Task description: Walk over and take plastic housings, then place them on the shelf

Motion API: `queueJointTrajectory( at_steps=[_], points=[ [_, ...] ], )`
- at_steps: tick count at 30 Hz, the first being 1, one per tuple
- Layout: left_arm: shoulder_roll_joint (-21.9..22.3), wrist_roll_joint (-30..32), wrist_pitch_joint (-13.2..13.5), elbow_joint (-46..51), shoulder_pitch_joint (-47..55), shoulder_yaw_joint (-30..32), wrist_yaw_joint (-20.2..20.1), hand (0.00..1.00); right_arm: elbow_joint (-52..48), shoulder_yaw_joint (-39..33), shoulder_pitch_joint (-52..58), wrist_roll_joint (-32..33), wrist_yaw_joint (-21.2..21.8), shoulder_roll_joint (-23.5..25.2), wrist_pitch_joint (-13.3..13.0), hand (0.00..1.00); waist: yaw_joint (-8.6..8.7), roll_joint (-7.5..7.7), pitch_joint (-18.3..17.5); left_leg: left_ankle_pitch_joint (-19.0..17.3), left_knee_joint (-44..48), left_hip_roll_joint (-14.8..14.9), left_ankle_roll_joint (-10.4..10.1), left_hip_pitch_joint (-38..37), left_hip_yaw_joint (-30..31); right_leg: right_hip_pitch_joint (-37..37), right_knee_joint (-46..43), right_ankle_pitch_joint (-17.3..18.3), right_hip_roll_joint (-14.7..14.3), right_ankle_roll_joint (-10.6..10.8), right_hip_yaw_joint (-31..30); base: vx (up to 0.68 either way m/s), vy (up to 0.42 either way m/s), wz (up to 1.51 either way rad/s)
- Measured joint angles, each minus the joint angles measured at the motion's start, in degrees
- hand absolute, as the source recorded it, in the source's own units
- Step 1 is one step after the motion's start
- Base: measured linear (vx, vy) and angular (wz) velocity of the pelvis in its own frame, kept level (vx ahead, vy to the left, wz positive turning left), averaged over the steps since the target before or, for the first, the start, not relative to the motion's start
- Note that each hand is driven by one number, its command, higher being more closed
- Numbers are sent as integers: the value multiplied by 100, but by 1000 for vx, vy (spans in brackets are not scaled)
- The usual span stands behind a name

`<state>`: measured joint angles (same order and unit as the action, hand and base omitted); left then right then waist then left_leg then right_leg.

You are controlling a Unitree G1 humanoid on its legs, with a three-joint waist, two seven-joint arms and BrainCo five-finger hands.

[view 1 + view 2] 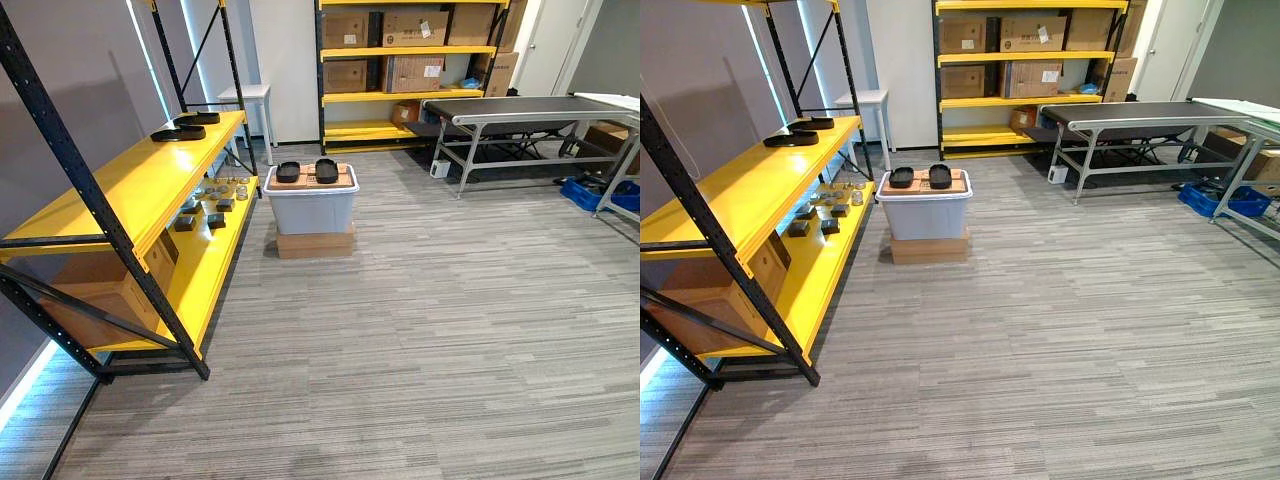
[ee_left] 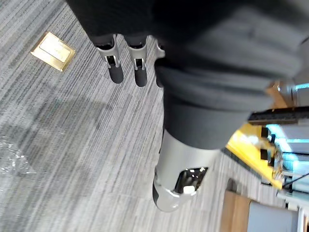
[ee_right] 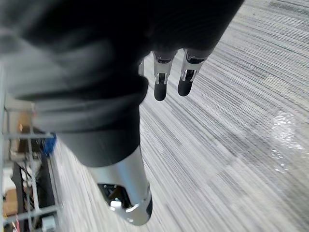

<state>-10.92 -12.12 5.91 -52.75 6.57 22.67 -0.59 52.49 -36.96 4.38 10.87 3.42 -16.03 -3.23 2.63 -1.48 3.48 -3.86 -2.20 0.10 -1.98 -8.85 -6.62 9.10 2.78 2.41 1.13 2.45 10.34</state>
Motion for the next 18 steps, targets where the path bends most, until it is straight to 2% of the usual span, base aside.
queueJointTrajectory(
  at_steps=[4, 18],
  points=[
    [2, -15, 57, 68, 48, -169, 23, 0, -14, 331, 4, -14, -15, 27, -24, 0, -4, 5, 31, -18, 2, 2, -22, -1, -1, -8, -39, 28, 9, 17, 24, -7, -6, 1],
    [203, -353, 197, 106, 44, -402, 124, 0, 39, 345, 19, 284, -186, 370, -69, 0, 74, 9, 42, -21, 5, 11, -25, -29, -140, -6, -43, 33, 8, 8, -7, -10, -8, -2]
  ],
)
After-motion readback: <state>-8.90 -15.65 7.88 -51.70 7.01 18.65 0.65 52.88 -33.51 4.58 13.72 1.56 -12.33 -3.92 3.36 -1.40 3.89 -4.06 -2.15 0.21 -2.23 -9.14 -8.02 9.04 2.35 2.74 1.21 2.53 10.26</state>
